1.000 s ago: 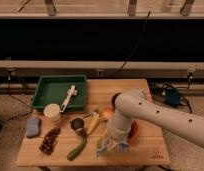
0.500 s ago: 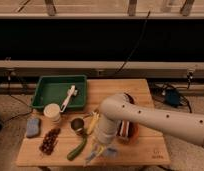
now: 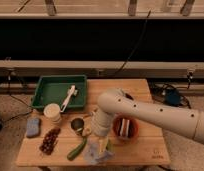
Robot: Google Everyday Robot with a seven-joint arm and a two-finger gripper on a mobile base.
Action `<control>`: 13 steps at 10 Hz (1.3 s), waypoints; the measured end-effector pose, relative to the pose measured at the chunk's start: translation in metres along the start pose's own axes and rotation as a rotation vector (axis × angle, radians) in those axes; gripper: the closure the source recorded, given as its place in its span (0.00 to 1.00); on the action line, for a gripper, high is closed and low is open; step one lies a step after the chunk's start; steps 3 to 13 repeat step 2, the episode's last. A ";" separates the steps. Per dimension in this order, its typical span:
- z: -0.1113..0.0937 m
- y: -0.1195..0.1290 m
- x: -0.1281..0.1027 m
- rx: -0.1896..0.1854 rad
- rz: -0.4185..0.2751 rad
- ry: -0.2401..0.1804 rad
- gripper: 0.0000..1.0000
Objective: Place towel in plastic cup
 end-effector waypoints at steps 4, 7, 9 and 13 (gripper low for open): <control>-0.023 -0.024 0.018 0.061 0.023 0.023 0.20; -0.023 -0.024 0.018 0.061 0.023 0.023 0.20; -0.023 -0.024 0.018 0.061 0.023 0.023 0.20; -0.023 -0.024 0.018 0.061 0.023 0.023 0.20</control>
